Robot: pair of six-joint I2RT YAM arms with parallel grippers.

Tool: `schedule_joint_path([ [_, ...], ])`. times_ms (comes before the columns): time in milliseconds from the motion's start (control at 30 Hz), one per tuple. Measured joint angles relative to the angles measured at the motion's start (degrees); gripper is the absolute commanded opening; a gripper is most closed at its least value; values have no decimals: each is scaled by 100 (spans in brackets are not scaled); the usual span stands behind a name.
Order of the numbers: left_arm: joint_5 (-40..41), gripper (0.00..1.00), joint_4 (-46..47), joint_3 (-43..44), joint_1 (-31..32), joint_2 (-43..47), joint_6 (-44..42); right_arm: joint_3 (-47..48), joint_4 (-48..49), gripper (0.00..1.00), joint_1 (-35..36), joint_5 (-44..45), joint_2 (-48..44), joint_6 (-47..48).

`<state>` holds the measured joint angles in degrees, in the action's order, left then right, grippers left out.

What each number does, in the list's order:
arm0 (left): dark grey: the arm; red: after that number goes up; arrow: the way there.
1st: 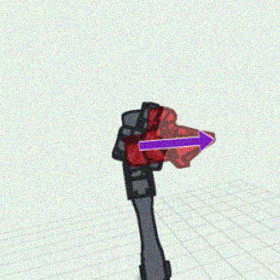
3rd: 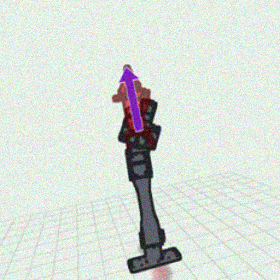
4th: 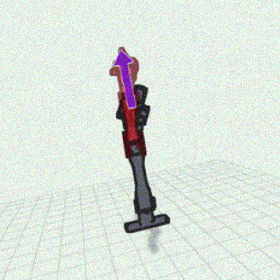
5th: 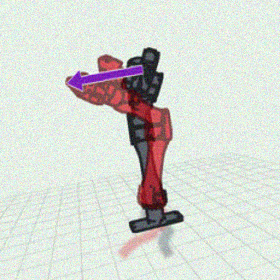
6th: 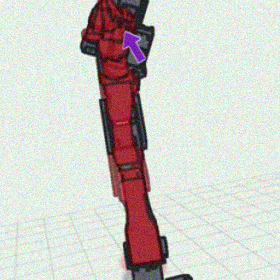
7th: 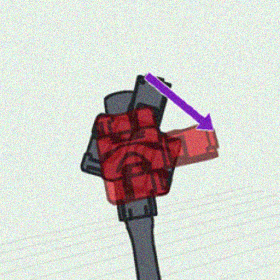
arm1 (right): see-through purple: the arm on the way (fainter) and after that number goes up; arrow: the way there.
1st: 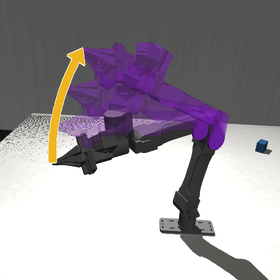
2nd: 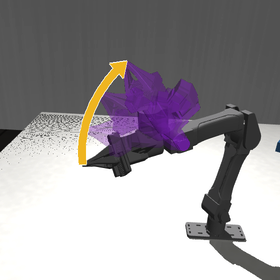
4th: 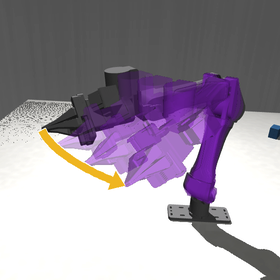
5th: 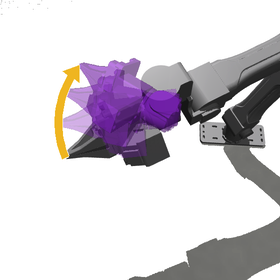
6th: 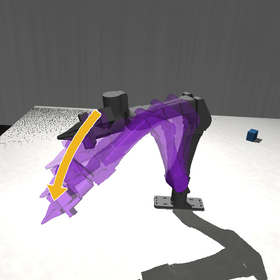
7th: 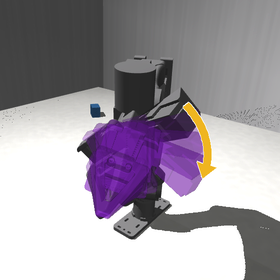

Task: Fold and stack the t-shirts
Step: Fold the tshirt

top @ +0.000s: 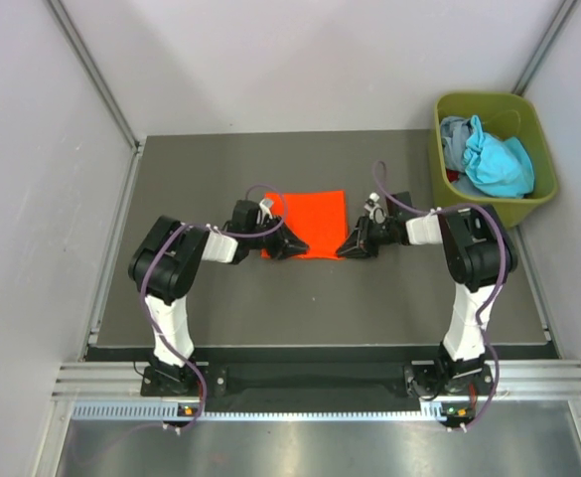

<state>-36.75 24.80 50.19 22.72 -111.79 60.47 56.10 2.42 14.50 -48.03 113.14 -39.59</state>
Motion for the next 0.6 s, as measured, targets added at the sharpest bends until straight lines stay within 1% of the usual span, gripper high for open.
schedule_joint_path([
  [67, -59, 30, -76, -39, -90, 76, -155, -116, -48, 18, -221, -216, 11, 133],
  [167, -107, 31, -459, -74, -289, 365, -490, -140, -188, 18, -468, -348, -20, 339],
  [200, -114, 32, -769, -79, -361, 498, -656, -146, -293, 18, -535, -260, -72, 455],
  [267, -105, 33, -1086, -72, -472, 782, -826, -186, -619, 19, -658, -164, -236, 651],
  [400, -92, 33, -1753, -68, -623, 1561, -1123, -162, -953, 20, -704, -28, -640, 745],
  [500, -133, 33, -1725, -68, -752, 1882, -1121, 146, -1029, 22, -575, 7, -752, 678],
  [600, -208, 32, -1515, -74, -896, 1773, -1014, 684, -1029, 23, -356, 37, -673, 527],
])
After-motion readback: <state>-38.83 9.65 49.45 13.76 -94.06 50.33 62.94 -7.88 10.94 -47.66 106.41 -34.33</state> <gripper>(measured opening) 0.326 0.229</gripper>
